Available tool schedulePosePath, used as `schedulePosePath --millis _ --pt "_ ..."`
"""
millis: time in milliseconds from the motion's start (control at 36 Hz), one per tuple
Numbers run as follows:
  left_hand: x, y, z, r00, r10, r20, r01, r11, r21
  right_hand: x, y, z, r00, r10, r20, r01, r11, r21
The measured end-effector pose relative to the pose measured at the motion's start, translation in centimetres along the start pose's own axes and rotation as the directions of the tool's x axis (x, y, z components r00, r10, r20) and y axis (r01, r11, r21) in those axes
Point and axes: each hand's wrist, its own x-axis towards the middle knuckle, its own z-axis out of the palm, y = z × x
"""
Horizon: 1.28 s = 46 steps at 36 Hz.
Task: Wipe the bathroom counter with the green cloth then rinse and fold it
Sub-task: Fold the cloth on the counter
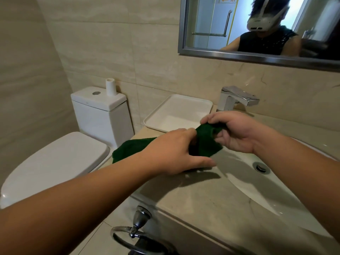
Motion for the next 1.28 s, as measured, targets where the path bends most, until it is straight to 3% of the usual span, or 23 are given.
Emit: schedulePosePath --millis 139,194,278,361,472,667,750,833,917,944,1000,1083,1167,1222,1278 --pt "0.0 0.6 0.8 0.991 -0.119 0.064 0.121 0.992 -0.034 -1.5 -0.6 1.3 0.994 0.035 0.104 -0.037 0.999 0.019" --pt "-0.4 0.5 1.2 0.986 -0.155 0.064 0.164 0.97 -0.178 -1.9 -0.6 1.4 0.993 0.047 0.104 -0.048 0.999 0.001" --pt "-0.7 0.2 0.9 0.967 -0.219 0.133 0.256 0.813 -0.523 -2.1 -0.7 2.1 0.994 0.032 0.102 -0.027 0.998 -0.052" --pt "-0.9 -0.7 0.0 0.939 -0.234 0.254 0.345 0.67 -0.658 -1.3 -1.0 3.7 0.996 -0.004 0.088 0.016 0.991 -0.131" --pt "-1.9 -3.1 -2.1 0.906 -0.246 0.345 0.424 0.53 -0.734 0.6 -1.2 6.9 0.997 -0.017 0.074 0.032 0.976 -0.214" --pt "-5.4 -9.1 -5.2 0.826 -0.302 0.475 0.563 0.424 -0.71 3.7 -0.1 13.4 0.988 0.013 0.152 0.043 0.932 -0.361" --pt "-7.1 -10.9 -6.1 0.768 -0.336 0.546 0.639 0.469 -0.61 5.0 0.9 15.6 0.978 0.039 0.206 0.07 0.865 -0.497" --pt "-8.4 -12.0 -6.9 0.689 -0.431 0.582 0.704 0.589 -0.397 6.4 2.3 16.7 0.972 0.022 0.233 0.152 0.695 -0.702" --pt "-9.1 -12.3 -7.6 0.653 -0.549 0.521 0.704 0.694 -0.15 7.2 2.7 16.2 0.973 -0.013 0.231 0.186 0.64 -0.745" --pt "-9.1 -12.2 -7.6 0.674 -0.584 0.452 0.671 0.74 -0.045 7.4 2.7 15.8 0.974 -0.025 0.226 0.189 0.644 -0.741" --pt "-9.0 -11.9 -7.5 0.782 -0.575 0.242 0.556 0.818 0.146 7.4 2.5 14.9 0.974 -0.071 0.215 0.214 0.604 -0.768" --pt "-9.0 -11.3 -7.1 0.961 -0.277 0.019 0.274 0.958 0.087 7.0 2.5 13.7 0.971 -0.114 0.212 0.241 0.475 -0.846" --pt "-8.8 -11.1 -6.3 0.992 -0.053 0.112 0.05 0.998 0.033 6.5 2.8 13.1 0.97 -0.103 0.222 0.244 0.409 -0.879" --pt "-8.4 -11.0 -5.5 0.978 -0.073 0.194 0.049 0.991 0.125 6.4 3.0 12.8 0.966 -0.111 0.233 0.257 0.378 -0.889" --pt "-8.1 -11.2 -4.8 0.97 -0.157 0.184 0.119 0.972 0.201 6.3 3.2 12.5 0.961 -0.126 0.248 0.277 0.342 -0.898"
